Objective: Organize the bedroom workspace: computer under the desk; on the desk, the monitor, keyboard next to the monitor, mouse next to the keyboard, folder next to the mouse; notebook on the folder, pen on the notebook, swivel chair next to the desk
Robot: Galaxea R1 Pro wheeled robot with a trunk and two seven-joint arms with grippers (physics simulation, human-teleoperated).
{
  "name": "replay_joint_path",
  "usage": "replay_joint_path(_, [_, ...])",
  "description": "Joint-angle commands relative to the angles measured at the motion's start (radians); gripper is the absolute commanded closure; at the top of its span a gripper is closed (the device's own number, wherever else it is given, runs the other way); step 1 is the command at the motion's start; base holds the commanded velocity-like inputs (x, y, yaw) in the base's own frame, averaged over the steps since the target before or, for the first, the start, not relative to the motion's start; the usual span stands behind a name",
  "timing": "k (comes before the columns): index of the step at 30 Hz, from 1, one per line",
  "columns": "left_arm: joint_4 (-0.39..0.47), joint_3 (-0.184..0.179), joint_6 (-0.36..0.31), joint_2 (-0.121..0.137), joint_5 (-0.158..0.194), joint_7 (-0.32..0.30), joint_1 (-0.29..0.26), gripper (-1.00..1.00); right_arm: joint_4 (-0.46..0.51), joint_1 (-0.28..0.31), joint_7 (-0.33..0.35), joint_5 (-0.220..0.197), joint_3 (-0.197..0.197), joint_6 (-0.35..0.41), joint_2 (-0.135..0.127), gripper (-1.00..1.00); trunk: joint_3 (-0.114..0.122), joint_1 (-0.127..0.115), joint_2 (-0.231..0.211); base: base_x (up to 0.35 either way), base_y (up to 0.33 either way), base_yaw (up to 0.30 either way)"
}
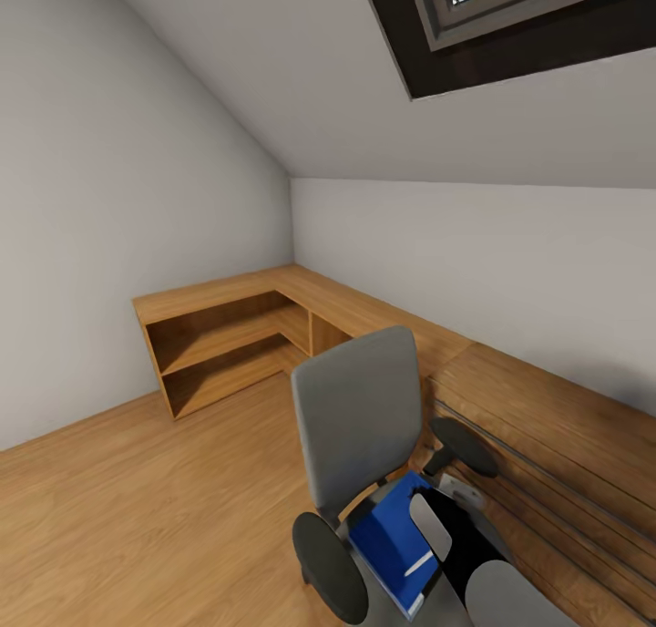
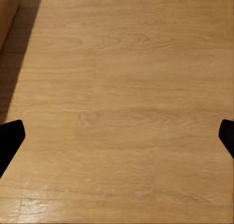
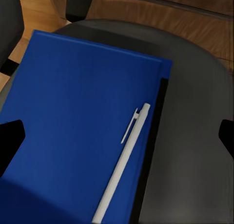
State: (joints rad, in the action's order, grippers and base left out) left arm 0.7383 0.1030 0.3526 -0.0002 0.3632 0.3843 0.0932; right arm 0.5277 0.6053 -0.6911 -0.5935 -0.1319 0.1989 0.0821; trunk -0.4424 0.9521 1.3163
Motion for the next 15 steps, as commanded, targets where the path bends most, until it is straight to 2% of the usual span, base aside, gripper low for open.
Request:
replay_joint_path(1, [0.017, 0.012, 0.001, 0.000, 0.039, -0.001, 0.000, -1.00, 0.002, 0.001, -0.020, -0.005, -0.006, 0.007, 0.000, -1.00, -0.004, 0.004, 0.008, 0.000, 0.000, 0.000])
replay_joint_path(3, [0.068, 0.024, -0.011, 0.003, 0.069, 0.000, 0.000, -1.00, 0.002, 0.001, -0.033, -0.007, -0.007, 0.007, 0.000, -1.00, -0.010, 0.012, 0.022, 0.000, 0.000, 0.000])
replay_joint_path(4, [0.135, 0.030, -0.039, 0.004, 0.081, 0.000, 0.000, -1.00, 0.002, 0.001, -0.039, -0.007, -0.007, 0.007, 0.000, -1.00, -0.013, 0.015, 0.029, 0.000, 0.000, 0.000])
replay_joint_path(5, [0.224, 0.036, -0.099, 0.005, 0.089, 0.002, 0.001, -1.00, 0.003, 0.001, -0.042, -0.008, -0.007, 0.007, 0.000, -1.00, -0.017, 0.019, 0.036, 0.000, 0.000, 0.000])
replay_joint_path(6, [0.273, 0.038, -0.144, 0.005, 0.092, 0.004, 0.001, -1.00, 0.003, 0.001, -0.043, -0.008, -0.007, 0.007, 0.001, -1.00, -0.020, 0.023, 0.043, 0.000, 0.000, 0.000])
replay_joint_path(7, [0.374, 0.043, -0.265, 0.006, 0.095, 0.010, 0.001, -1.00, 0.003, 0.001, -0.045, -0.008, -0.007, 0.007, 0.001, -1.00, -0.023, 0.027, 0.050, 0.000, 0.000, 0.000])
replay_joint_path(8, [0.424, 0.046, -0.336, 0.006, 0.097, 0.015, 0.001, -1.00, 0.003, 0.001, -0.046, -0.008, -0.007, 0.007, 0.001, -1.00, -0.026, 0.031, 0.057, 0.000, 0.000, 0.000])
replay_joint_path(9, [0.520, 0.058, -0.493, 0.006, 0.099, 0.027, 0.002, -1.00, 0.003, 0.001, -0.047, -0.008, -0.008, 0.008, 0.001, -1.00, -0.029, 0.035, 0.064, 0.000, 0.000, 0.000])
replay_joint_path(10, [0.607, 0.086, -0.655, 0.006, 0.103, 0.038, 0.002, -1.00, 0.003, 0.001, -0.047, -0.008, -0.008, 0.008, 0.001, -1.00, -0.032, 0.038, 0.071, 0.000, 0.000, 0.000])
replay_joint_path(11, [0.644, 0.107, -0.734, 0.005, 0.106, 0.042, 0.001, -1.00, 0.003, 0.001, -0.047, -0.008, -0.008, 0.008, 0.001, -1.00, -0.035, 0.042, 0.078, 0.000, 0.000, 0.000])
replay_joint_path(12, [0.708, 0.152, -0.873, 0.004, 0.122, 0.046, 0.001, -1.00, 0.003, 0.001, -0.048, -0.008, -0.008, 0.008, 0.001, -1.00, -0.039, 0.046, 0.085, 0.000, 0.000, 0.000])
replay_joint_path(13, [0.757, 0.188, -0.975, 0.004, 0.153, 0.050, -0.002, -1.00, 0.003, 0.001, -0.048, -0.008, -0.008, 0.008, 0.000, -1.00, -0.042, 0.050, 0.092, 0.000, 0.000, 0.000])
replay_joint_path(14, [0.776, 0.201, -1.011, 0.005, 0.175, 0.051, -0.005, -1.00, 0.003, 0.001, -0.048, -0.008, -0.008, 0.008, 0.000, -1.00, -0.045, 0.054, 0.099, 0.000, 0.000, 0.000])
replay_joint_path(15, [0.803, 0.219, -1.065, 0.007, 0.230, 0.054, -0.018, -1.00, 0.003, 0.001, -0.048, -0.008, -0.008, 0.008, 0.000, -1.00, -0.048, 0.058, 0.106, 0.000, 0.000, 0.000])
